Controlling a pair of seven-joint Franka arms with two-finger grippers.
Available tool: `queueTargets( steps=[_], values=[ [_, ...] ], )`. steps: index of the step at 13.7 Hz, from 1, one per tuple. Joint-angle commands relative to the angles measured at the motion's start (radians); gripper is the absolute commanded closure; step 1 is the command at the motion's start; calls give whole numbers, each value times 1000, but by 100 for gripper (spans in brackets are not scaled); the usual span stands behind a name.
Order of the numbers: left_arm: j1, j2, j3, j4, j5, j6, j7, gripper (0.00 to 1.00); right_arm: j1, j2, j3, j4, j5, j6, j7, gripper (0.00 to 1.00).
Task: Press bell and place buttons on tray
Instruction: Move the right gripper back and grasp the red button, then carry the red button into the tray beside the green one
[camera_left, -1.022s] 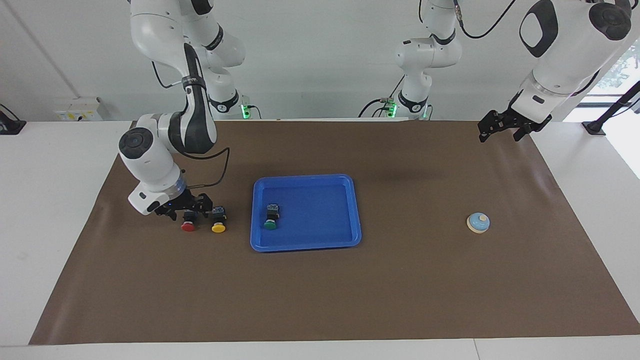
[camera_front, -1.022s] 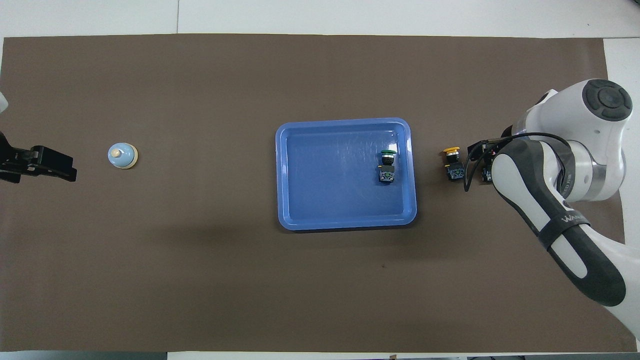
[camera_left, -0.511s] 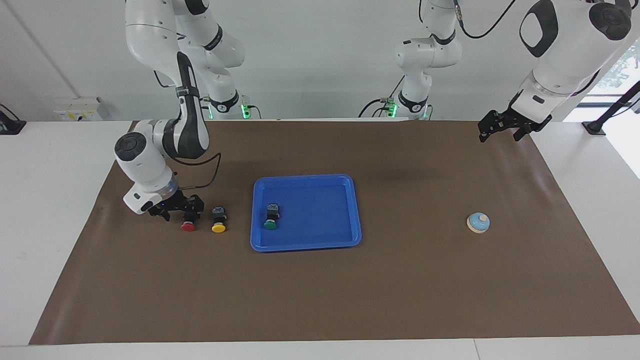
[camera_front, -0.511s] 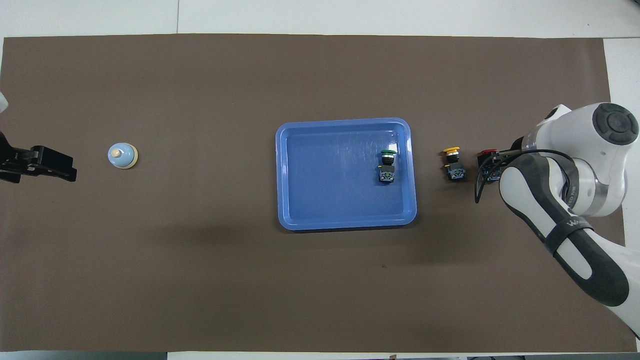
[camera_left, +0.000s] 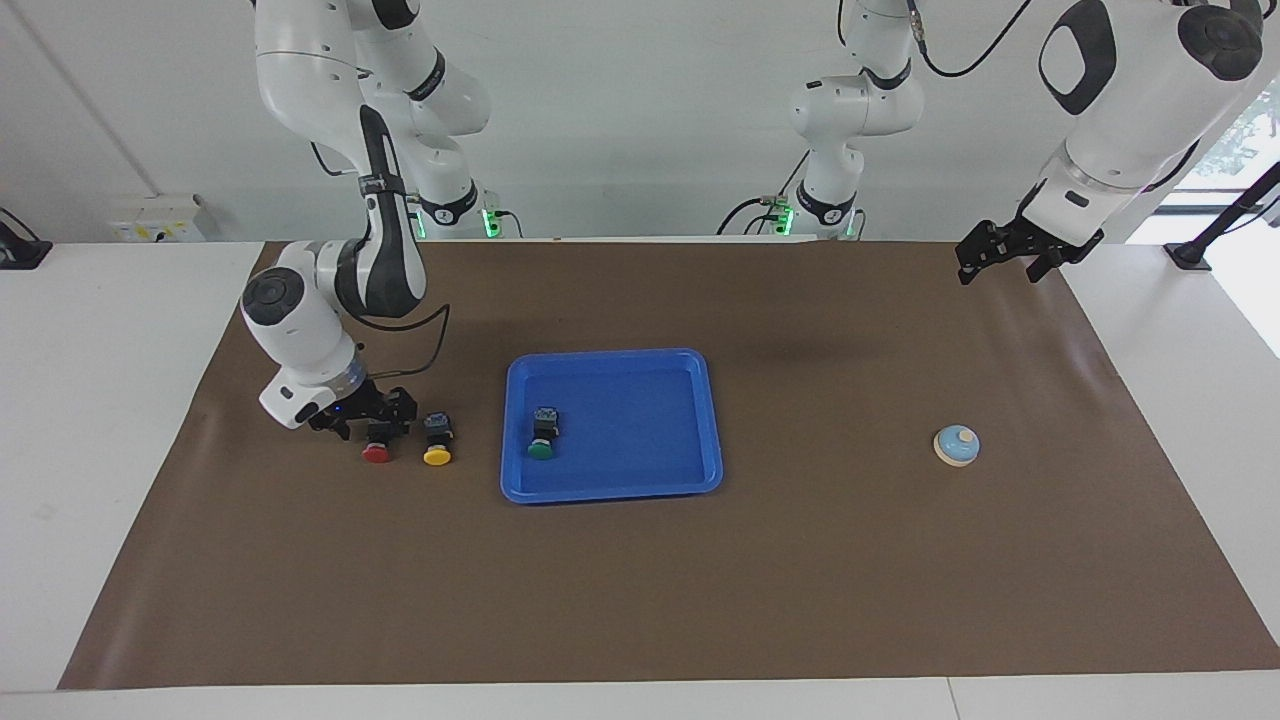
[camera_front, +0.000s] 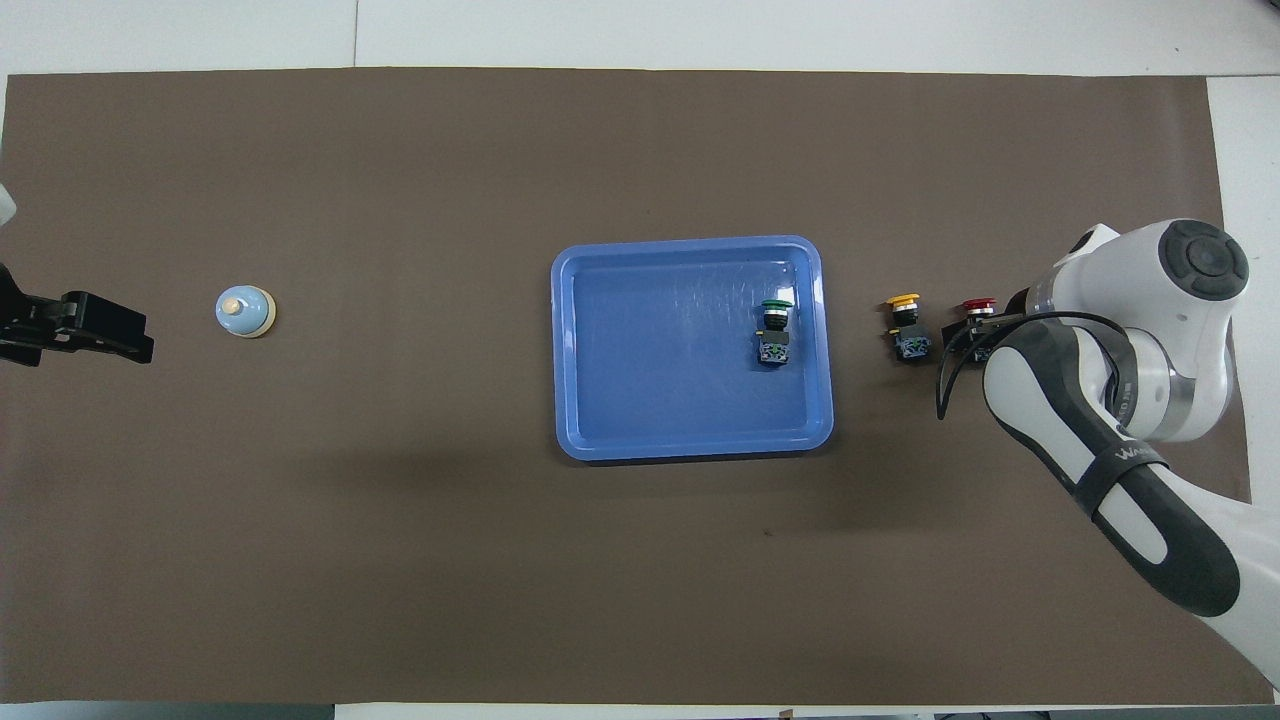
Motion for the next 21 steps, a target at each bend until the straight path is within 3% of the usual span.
queueTargets(
  steps=[1,4,8,11,14,21],
  values=[
    [-6,-12,10,-3,-6,-17,0,0,1,-12,5,-4,8,20,-21,100],
    [-6,-12,10,-3,-6,-15,0,0,34,-10,13,77,11,-32,-25,100],
    [-6,-12,10,-3,-6,-15,0,0,168,39,14,359,35,-309,199,100],
    [-6,-12,10,-3,-6,-15,0,0,352,80,13,390,129,-256,472,100],
    [-6,-12,10,-5,-6,-15,0,0,490,152,11,424,129,-199,645,100],
    [-6,-12,10,-3,-6,-15,0,0,515,186,11,346,120,-84,650,100]
  ],
)
